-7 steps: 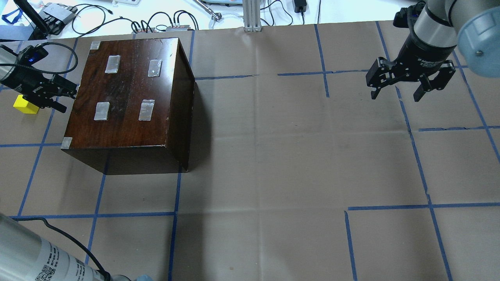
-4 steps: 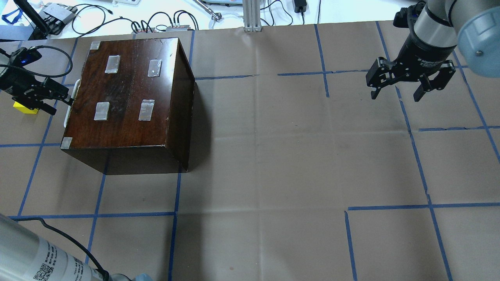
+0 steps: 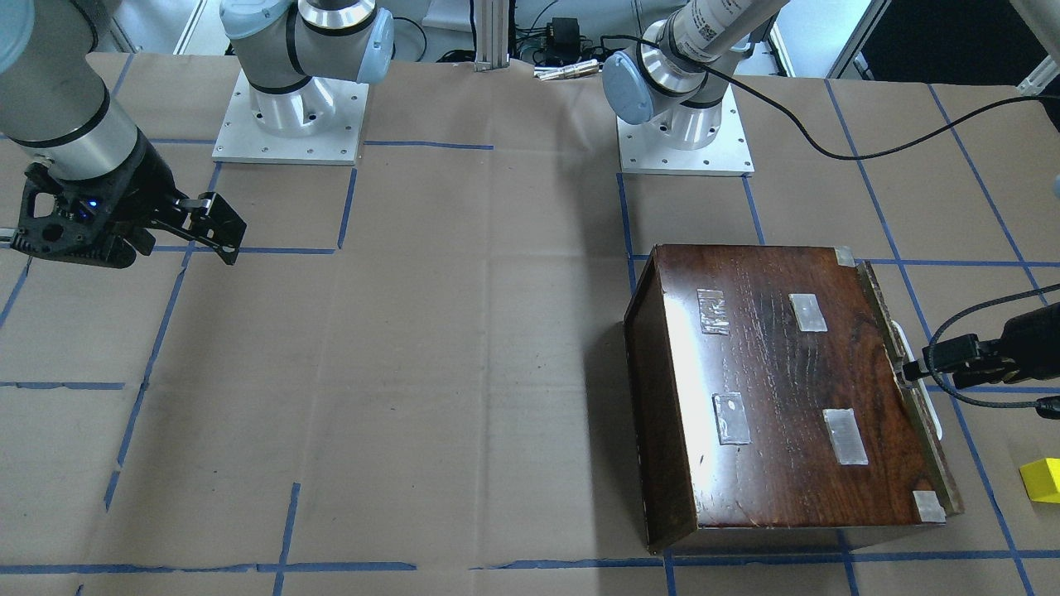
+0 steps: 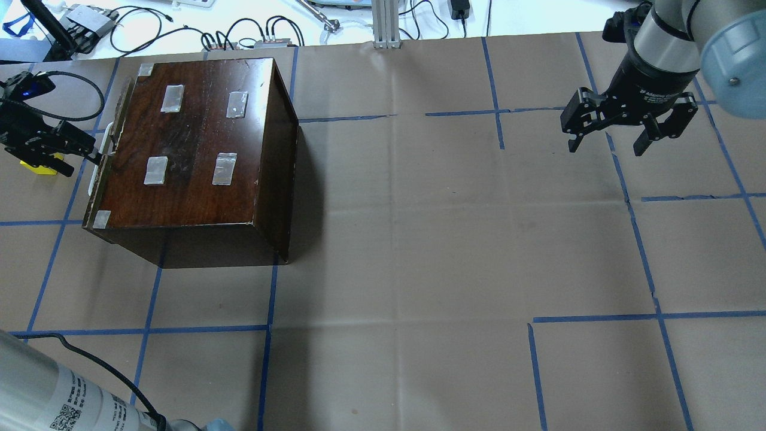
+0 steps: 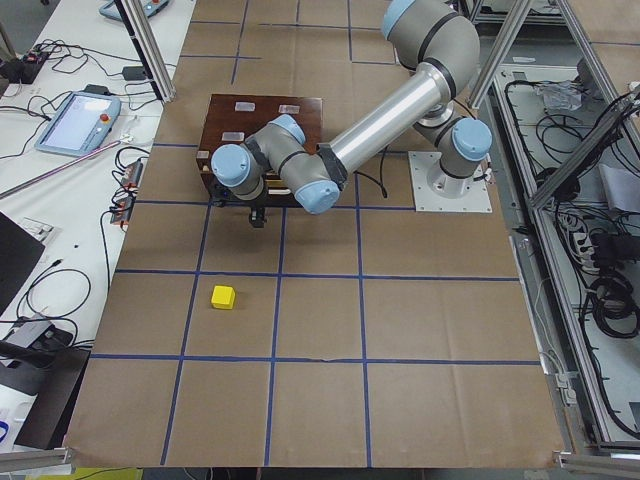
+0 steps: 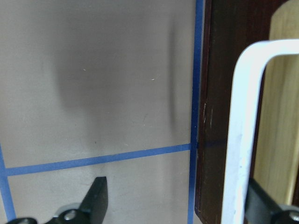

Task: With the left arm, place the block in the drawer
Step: 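Pull the drawer outward from the cabinet with the left gripper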

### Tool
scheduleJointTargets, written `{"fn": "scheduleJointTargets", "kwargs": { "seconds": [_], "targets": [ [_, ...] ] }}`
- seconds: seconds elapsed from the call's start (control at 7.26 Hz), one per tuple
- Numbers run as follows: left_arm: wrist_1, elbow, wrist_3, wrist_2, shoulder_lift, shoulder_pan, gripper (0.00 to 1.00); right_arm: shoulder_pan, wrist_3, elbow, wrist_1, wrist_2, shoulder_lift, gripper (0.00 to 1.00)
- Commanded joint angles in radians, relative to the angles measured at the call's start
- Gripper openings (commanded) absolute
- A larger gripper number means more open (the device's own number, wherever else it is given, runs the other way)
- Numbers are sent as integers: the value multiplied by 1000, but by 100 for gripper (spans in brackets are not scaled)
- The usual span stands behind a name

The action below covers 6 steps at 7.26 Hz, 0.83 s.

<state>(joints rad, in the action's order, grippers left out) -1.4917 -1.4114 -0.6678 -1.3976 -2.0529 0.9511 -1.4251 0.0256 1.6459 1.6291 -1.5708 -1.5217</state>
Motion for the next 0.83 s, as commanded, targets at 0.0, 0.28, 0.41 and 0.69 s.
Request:
{"fn": "scheduleJointTargets", "kwargs": {
  "seconds": [0.0, 0.28, 0.41, 0.69],
  "targets": [
    [30, 2, 1, -52, 0, 0, 99, 0, 0, 0, 0, 0, 0, 100],
    [42, 5, 1, -79, 0, -2, 99, 0, 0, -1, 0, 0, 0, 100],
    [48, 5, 1, -86, -1, -8, 99, 0, -1, 0, 0, 0, 0, 100],
    [48, 11, -9, -98, -4, -40, 99, 0, 0, 0, 0, 0, 0, 100]
  ]
}}
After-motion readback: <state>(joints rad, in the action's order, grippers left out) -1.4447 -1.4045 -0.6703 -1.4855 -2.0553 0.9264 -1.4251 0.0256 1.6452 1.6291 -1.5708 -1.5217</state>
